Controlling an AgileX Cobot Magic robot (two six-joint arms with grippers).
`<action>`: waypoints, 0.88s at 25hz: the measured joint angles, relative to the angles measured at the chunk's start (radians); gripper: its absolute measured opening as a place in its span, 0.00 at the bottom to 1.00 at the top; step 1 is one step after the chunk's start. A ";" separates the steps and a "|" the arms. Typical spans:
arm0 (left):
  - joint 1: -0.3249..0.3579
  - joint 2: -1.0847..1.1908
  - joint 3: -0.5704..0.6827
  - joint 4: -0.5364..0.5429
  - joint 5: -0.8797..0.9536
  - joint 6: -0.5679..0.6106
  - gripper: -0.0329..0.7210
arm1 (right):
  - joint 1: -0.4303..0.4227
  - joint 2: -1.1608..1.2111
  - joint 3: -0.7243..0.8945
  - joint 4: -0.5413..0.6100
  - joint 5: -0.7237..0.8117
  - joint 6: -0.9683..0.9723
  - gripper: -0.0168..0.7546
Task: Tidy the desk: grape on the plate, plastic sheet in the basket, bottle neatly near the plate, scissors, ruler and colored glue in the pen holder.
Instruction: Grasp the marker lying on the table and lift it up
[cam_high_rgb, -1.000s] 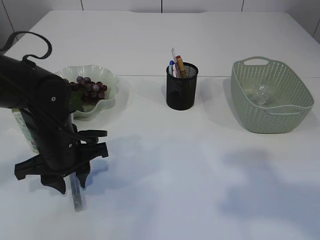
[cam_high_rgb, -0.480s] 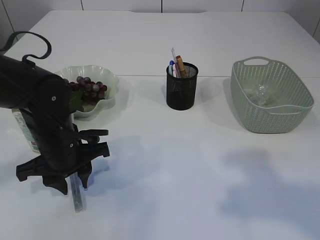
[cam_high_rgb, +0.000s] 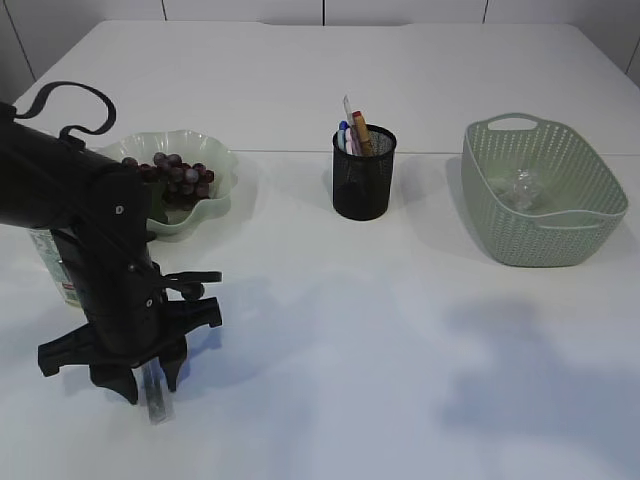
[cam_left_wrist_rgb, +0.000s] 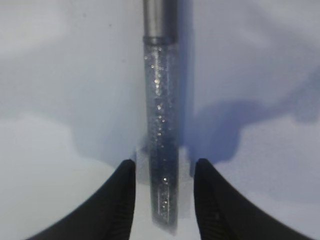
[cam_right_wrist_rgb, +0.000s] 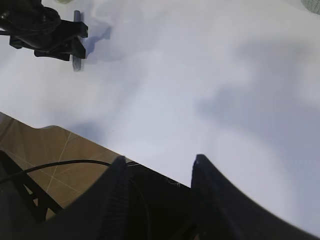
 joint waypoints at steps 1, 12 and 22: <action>0.000 0.000 0.000 0.000 -0.002 0.000 0.42 | 0.000 0.000 0.000 0.000 0.000 0.000 0.47; 0.001 0.017 0.000 -0.014 -0.014 0.008 0.36 | 0.000 0.000 0.000 0.000 0.000 0.000 0.47; 0.001 0.017 0.000 -0.014 -0.024 0.035 0.15 | 0.000 0.005 0.000 0.000 0.000 0.000 0.47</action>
